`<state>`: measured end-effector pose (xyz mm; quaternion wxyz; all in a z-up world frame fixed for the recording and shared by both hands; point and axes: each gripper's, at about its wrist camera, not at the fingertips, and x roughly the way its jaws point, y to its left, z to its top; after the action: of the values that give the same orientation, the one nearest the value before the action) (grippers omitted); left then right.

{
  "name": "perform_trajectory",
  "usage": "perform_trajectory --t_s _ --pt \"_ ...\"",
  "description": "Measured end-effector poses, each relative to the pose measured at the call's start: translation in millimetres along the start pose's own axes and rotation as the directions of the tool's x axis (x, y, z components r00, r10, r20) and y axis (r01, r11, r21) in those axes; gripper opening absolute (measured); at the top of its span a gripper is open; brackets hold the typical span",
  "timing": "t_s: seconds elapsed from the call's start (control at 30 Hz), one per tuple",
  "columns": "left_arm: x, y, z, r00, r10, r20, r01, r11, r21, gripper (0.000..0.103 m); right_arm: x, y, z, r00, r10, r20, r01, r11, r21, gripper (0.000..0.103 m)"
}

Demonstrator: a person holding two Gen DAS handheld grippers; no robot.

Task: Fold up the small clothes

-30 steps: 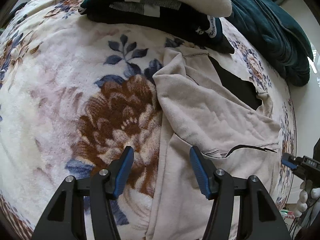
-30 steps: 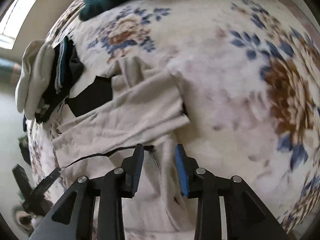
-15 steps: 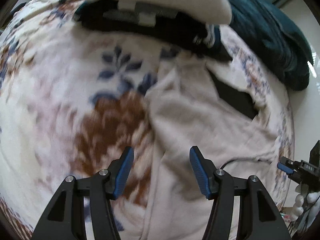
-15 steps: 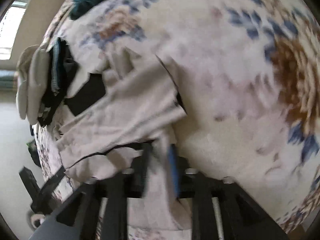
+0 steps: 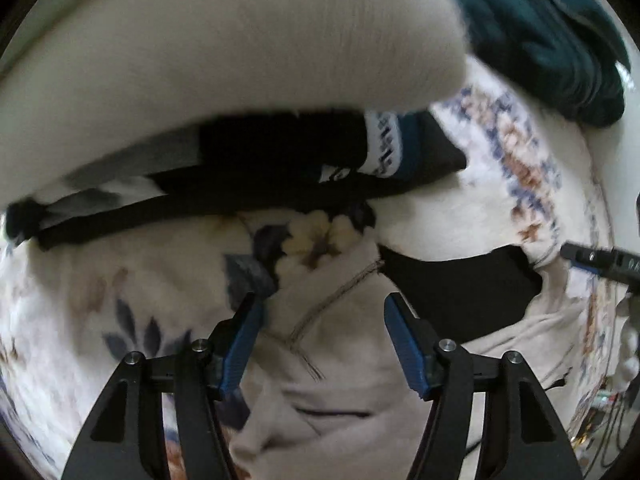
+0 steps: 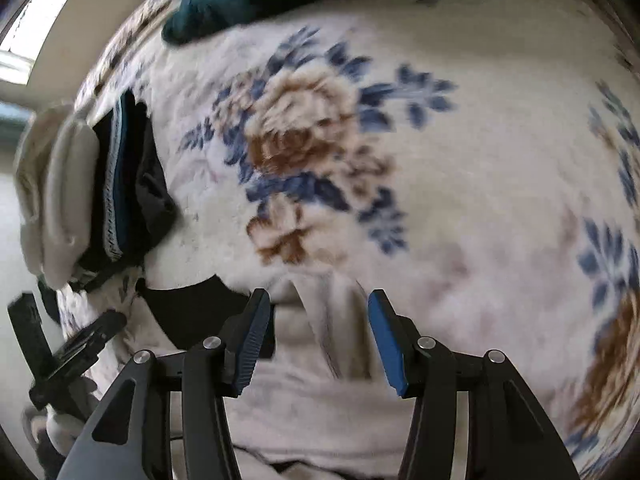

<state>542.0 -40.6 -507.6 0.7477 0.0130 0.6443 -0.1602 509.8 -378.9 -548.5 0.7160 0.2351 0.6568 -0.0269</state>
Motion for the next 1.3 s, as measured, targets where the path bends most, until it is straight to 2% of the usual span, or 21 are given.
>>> perform_trajectory --t_s 0.1,0.13,0.17,0.2,0.23,0.27,0.33,0.47,0.67,0.77,0.87,0.97,1.1,1.23,1.3 --pt "10.6 0.5 1.5 1.000 0.007 -0.006 -0.007 1.000 0.016 0.061 23.0 7.3 8.7 0.997 -0.028 -0.072 0.025 0.999 -0.032 0.054" --pt "10.0 -0.9 1.4 1.000 0.008 0.011 -0.008 1.000 0.030 0.057 28.1 8.6 10.2 0.996 -0.038 -0.084 0.035 0.999 -0.041 0.054" --pt "7.8 -2.8 1.4 0.999 -0.004 0.034 0.002 0.999 0.047 0.032 32.6 10.5 11.1 0.995 -0.053 -0.088 0.048 0.997 -0.059 0.052" --pt "6.2 -5.4 1.5 0.999 -0.012 0.048 0.009 0.997 0.071 0.015 33.4 11.8 10.9 0.995 -0.063 -0.077 0.057 0.996 -0.071 0.048" --pt "5.5 -9.5 1.5 0.999 -0.006 0.052 0.001 0.995 0.099 0.004 32.6 13.3 10.2 0.996 -0.073 -0.057 0.068 0.994 -0.088 0.030" --pt "3.5 -12.7 0.5 0.998 -0.006 0.064 -0.002 0.993 0.121 0.003 32.5 14.7 10.0 0.995 -0.087 -0.049 0.082 0.992 -0.101 0.013" --pt "-6.5 -19.9 -4.0 0.994 -0.019 0.109 0.001 0.986 0.167 0.003 28.7 15.9 7.9 0.996 -0.086 -0.029 0.082 0.990 -0.114 0.011" --pt "-30.2 -27.6 -16.3 0.984 -0.026 0.175 -0.008 0.981 0.196 0.002 7.8 17.5 -7.2 0.998 -0.054 0.024 0.056 0.992 -0.115 0.009" --pt "-91.9 -27.6 -36.2 0.959 -0.053 0.278 0.008 0.987 0.162 0.002 -46.4 18.6 -36.8 0.994 0.034 0.106 -0.025 0.996 -0.090 0.009" --pt "-128.8 -33.3 -64.9 0.940 -0.070 0.334 0.022 0.989 0.144 0.001 -80.5 17.4 -64.2 0.986 0.082 0.145 -0.070 0.994 -0.085 0.009" --pt "-162.6 -30.0 -111.7 0.930 -0.086 0.357 0.056 0.994 0.093 0.001 -113.0 12.8 -103.6 0.978 0.113 0.173 -0.101 0.992 -0.080 0.009" --pt "-173.5 -30.0 -163.1 0.940 -0.089 0.330 0.087 0.996 0.022 0.001 -130.7 -3.4 -158.7 0.980 0.122 0.156 -0.113 0.991 -0.067 0.009" --pt "-160.7 -22.5 -229.0 0.971 -0.061 0.231 0.077 0.995 -0.062 0.001 -121.2 -24.6 -233.5 0.993 0.099 0.071 -0.096 0.995 -0.037 0.009" --pt "-120.3 -3.5 -270.4 0.993 -0.028 0.116 0.046 0.987 -0.156 0.001 -90.9 -41.8 -281.6 0.997 0.065 -0.029 -0.066 0.997 -0.042 0.009" --pt "-107.8 8.1 -281.9 0.996 -0.056 0.075 0.071 0.973 -0.218 0.001 -75.0 -47.1 -292.9 0.999 0.011 -0.047 -0.015 0.996 -0.085 0.009"
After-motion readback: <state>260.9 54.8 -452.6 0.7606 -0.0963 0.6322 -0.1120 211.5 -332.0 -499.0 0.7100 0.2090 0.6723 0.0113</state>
